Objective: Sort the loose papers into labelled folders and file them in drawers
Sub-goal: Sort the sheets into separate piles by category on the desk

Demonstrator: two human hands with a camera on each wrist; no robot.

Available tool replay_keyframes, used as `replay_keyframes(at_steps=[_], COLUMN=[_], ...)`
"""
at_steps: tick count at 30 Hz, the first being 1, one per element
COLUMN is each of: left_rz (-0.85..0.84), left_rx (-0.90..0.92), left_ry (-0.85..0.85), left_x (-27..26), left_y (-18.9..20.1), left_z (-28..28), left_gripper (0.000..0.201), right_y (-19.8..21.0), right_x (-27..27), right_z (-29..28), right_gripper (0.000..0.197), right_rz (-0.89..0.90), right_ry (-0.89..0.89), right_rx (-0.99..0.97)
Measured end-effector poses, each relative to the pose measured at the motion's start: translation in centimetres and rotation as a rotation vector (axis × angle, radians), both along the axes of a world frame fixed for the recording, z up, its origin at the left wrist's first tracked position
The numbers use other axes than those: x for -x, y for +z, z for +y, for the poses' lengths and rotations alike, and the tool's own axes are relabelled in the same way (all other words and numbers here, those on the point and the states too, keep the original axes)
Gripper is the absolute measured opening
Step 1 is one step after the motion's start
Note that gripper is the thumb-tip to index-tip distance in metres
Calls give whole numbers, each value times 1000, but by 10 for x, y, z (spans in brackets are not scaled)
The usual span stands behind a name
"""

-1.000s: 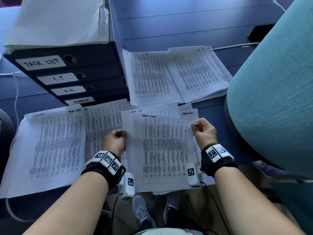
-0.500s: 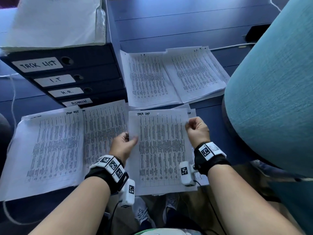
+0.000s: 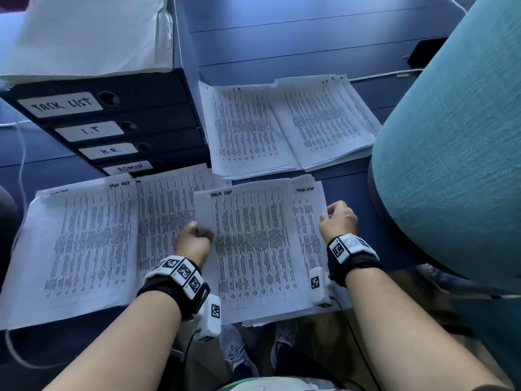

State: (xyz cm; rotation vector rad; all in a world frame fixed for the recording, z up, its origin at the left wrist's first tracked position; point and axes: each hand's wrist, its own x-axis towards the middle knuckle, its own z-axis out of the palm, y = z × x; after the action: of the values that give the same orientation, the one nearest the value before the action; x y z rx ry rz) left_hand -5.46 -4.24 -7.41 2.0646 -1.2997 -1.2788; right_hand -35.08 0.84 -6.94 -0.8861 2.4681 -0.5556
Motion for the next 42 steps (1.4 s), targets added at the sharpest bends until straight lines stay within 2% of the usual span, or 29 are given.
replay_keyframes(at_steps=[3, 5, 12, 14, 22, 24, 26, 27, 29, 32, 34, 35, 37, 39, 42], left_rz=[52, 90, 160, 178, 327, 298, 287, 289, 303, 240, 220, 241, 273, 248, 255], left_rx=[1, -13, -61, -60, -32, -12, 22, 26, 1, -33, -68, -96, -160, -208, -238], left_ry=[32, 42, 8, 2, 15, 41, 94, 101, 66, -7, 29, 72, 166, 198, 230], left_x=[3, 2, 2, 2, 11, 10, 9, 8, 6, 2, -4, -9, -17, -23, -25], left_y=[8, 9, 21, 23, 28, 24, 22, 22, 21, 17, 10, 8, 5, 5, 7], left_z=[3, 4, 10, 12, 14, 12, 11, 11, 11, 11, 8, 6, 2, -2, -3], left_gripper=[12, 19, 19, 18, 10, 11, 19, 25, 29, 11, 12, 13, 17, 23, 16], right_y=[2, 4, 11, 15, 22, 27, 29, 29, 29, 27, 26, 22, 15, 8, 5], right_x=[4, 6, 4, 2, -13, -19, -24, -26, -31, -36, -37, -35, -28, -24, -24], right_z=[-1, -1, 3, 3, -5, -4, -2, 0, 2, 6, 5, 4, 3, 6, 9], right_gripper=[2, 6, 10, 15, 22, 14, 22, 25, 10, 4, 13, 13, 8, 34, 65], right_rz=[-11, -21, 67, 42, -411, -558, -711, -731, -696, -670, -596, -491, -142, 92, 165], right_ry=[-4, -11, 26, 42, 10, 20, 58, 96, 200, 301, 286, 259, 240, 246, 221], right_rx=[27, 47, 230, 298, 542, 553, 522, 471, 356, 308, 301, 290, 149, -49, -185])
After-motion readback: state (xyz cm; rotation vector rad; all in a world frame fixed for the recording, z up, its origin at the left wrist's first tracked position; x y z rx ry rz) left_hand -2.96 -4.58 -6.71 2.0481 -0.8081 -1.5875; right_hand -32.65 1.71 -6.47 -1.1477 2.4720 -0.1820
